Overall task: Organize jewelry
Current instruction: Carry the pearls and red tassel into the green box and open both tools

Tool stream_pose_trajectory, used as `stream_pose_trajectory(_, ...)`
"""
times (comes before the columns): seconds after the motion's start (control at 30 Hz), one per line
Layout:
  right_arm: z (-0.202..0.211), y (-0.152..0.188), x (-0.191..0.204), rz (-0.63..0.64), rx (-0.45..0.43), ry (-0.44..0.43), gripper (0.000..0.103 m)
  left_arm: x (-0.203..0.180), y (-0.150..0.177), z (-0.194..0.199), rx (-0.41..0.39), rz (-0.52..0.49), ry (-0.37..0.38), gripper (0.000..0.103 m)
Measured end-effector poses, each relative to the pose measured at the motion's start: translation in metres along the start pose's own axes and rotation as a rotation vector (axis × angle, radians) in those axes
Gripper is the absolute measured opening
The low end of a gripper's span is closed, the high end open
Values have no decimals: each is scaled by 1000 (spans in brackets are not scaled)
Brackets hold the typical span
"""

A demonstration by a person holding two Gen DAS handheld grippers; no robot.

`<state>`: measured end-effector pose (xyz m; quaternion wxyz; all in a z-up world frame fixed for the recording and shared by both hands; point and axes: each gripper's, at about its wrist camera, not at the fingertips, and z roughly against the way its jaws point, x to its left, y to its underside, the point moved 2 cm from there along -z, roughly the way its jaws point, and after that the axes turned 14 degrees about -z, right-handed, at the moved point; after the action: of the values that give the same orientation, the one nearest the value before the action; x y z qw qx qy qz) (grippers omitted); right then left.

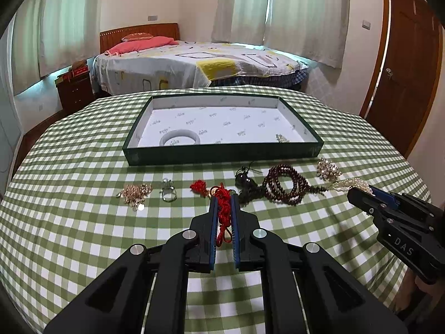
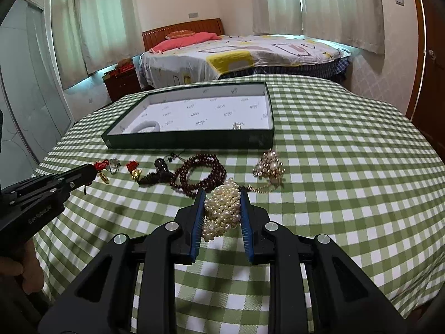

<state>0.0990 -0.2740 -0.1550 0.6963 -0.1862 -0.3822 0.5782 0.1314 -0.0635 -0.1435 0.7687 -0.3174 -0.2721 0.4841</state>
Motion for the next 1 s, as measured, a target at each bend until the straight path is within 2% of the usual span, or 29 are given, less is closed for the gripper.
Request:
stream_pose_trajectory(0.27, 3, -26, 9, -2, -39, -27, 24, 3, -21, -1, -40, -2, 6, 9)
stream_pose_trajectory(0.5, -10, -59, 26, 28, -76, -52, 24, 10, -53, -11, -87, -4, -2, 9)
stream_pose_trajectory(0.87, -65, -111, 53, 55, -95, -87, 24, 29, -101, -55, -121, 8, -22, 9)
stream_pose_trajectory(1.0, -93, -117, 57, 63, -74, -77, 24, 36, -111, -82, -98, 13, -49, 9)
